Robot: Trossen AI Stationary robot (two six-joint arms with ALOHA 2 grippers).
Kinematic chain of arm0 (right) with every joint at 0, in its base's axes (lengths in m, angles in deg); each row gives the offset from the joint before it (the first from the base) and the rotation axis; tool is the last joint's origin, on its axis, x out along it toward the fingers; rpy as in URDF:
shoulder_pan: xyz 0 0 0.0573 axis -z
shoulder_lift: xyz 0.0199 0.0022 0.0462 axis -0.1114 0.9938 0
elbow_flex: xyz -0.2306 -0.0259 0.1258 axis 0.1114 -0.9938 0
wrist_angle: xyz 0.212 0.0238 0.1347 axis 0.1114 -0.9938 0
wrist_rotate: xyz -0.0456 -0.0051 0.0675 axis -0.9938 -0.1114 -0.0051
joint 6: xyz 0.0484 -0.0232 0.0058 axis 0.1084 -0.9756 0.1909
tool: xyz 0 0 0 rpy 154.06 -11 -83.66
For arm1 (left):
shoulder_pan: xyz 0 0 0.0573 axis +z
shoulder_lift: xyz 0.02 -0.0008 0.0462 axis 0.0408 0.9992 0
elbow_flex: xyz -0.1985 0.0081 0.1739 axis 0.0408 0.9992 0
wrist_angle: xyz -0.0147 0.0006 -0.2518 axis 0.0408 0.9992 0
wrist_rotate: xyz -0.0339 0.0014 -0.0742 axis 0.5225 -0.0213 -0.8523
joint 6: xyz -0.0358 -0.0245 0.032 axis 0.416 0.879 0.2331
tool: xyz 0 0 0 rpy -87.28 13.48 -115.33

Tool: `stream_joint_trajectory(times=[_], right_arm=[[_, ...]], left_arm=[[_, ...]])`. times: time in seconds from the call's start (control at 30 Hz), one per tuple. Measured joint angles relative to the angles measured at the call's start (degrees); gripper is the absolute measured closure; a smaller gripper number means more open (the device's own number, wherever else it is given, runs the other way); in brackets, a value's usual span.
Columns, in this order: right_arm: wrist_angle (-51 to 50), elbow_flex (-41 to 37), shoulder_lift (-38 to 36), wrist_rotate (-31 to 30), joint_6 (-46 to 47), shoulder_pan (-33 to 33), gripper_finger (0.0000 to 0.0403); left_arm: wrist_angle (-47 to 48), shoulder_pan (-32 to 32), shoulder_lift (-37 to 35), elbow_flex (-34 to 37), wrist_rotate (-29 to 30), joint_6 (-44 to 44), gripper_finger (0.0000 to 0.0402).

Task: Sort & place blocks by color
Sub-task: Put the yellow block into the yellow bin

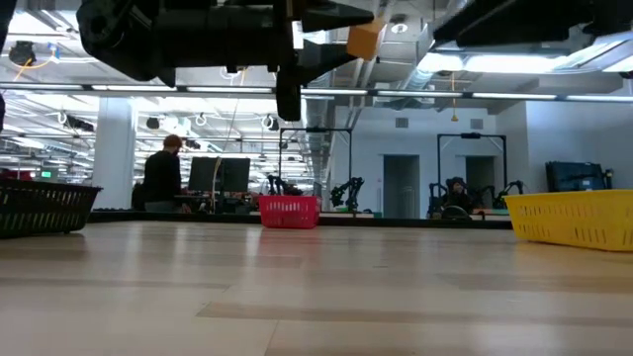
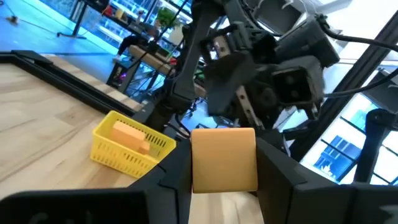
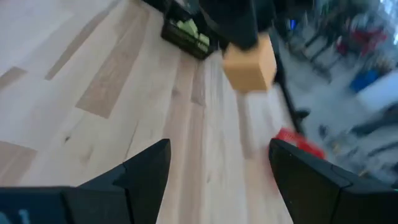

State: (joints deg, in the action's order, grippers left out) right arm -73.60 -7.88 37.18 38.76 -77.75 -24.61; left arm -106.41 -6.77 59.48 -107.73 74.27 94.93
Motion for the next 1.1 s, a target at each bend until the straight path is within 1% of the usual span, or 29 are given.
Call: stream_joint_trajectory(times=[0.13, 0.3, 0.43, 0.57, 0.83, 0.93, 1.03, 1.1], right_arm=[[9.3, 0.0, 1.9, -0.2, -9.0, 0.2, 0.0107], [22.8, 0.0, 6.1, -0.3, -15.9, 2.8, 0.0108], [29.6, 0.0, 9.5, -0.3, -20.2, 4.9, 0.0108], [34.4, 0.1, 12.1, -0.3, -21.1, 6.6, 0.0107], [35.1, 4.8, 16.6, -0.3, -21.1, 9.2, 0.0108], [34.9, 6.3, 18.5, -0.3, -21.1, 9.9, 0.0115], [35.1, 7.5, 19.7, -0.4, -21.2, 10.2, 0.0141], [35.0, 7.8, 20.0, -0.5, -21.3, 10.2, 0.0172]], left_arm=[[-1.5, 0.0, 0.0, 0.0, 0.0, 1.3, 0.0297], [-2.9, 0.0, 0.0, 0.0, 0.5, 1.8, 0.0297], [-4.2, 0.0, 0.0, 0.0, 0.5, 1.4, 0.0297], [-5.6, 0.0, 0.0, 0.0, 0.2, 0.3, 0.0297], [-8.1, 0.0, 0.0, -0.1, 0.0, -1.2, 0.0297], [-9.0, 0.0, 0.0, -0.1, -0.2, -1.2, 0.0297], [-9.0, 0.0, 0.0, -0.1, -0.3, -1.2, 0.0297], [-8.9, 0.0, 0.0, -0.1, -0.4, -1.2, 0.0297]])
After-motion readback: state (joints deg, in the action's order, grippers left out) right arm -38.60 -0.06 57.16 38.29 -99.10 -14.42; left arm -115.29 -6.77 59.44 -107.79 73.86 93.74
